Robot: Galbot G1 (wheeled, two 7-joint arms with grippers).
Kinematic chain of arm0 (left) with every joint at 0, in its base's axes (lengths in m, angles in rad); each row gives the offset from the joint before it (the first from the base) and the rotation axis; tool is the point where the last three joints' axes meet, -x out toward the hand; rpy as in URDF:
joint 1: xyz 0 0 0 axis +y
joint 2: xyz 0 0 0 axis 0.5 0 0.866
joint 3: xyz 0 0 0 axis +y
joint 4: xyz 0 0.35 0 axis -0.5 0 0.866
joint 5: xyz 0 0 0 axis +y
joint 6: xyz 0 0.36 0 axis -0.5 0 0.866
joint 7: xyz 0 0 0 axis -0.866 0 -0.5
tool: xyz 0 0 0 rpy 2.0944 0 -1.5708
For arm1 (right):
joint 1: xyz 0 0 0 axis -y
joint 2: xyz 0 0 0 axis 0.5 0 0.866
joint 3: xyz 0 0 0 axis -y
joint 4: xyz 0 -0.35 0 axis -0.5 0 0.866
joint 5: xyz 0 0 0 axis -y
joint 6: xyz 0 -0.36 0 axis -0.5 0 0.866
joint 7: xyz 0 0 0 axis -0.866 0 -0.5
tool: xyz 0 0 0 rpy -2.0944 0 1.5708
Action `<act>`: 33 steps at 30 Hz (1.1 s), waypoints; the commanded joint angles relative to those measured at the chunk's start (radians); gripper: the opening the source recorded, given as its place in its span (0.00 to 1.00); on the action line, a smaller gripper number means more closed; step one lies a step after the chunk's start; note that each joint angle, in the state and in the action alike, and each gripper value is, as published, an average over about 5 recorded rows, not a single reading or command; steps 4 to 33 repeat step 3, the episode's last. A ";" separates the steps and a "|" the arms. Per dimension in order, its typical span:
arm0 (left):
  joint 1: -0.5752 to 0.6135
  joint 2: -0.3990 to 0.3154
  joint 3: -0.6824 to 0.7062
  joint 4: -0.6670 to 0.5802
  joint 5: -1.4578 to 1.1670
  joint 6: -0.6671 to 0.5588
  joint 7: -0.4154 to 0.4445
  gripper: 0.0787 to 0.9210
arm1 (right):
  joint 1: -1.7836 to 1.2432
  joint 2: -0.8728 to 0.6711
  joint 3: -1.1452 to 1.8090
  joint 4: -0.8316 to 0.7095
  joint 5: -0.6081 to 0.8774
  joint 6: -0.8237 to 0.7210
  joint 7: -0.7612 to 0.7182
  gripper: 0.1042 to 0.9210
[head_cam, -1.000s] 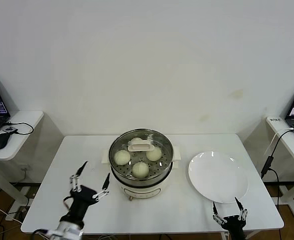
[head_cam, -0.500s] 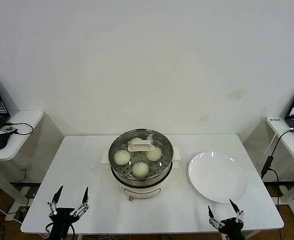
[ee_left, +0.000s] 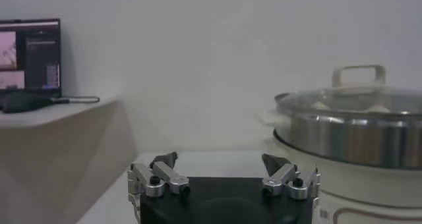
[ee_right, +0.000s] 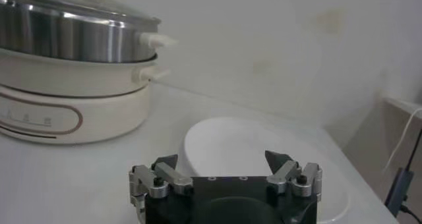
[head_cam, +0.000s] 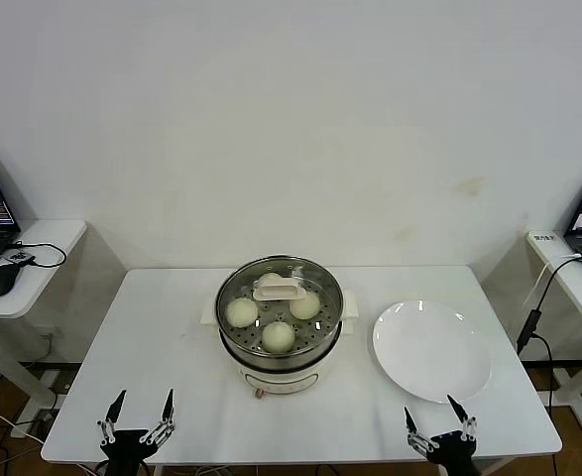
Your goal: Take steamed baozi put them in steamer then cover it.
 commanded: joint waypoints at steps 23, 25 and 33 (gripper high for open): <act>0.002 -0.011 0.010 0.031 0.002 -0.014 0.022 0.88 | -0.013 0.002 -0.003 0.022 -0.001 -0.016 -0.009 0.88; 0.002 -0.011 0.010 0.031 0.002 -0.014 0.022 0.88 | -0.013 0.002 -0.003 0.022 -0.001 -0.016 -0.009 0.88; 0.002 -0.011 0.010 0.031 0.002 -0.014 0.022 0.88 | -0.013 0.002 -0.003 0.022 -0.001 -0.016 -0.009 0.88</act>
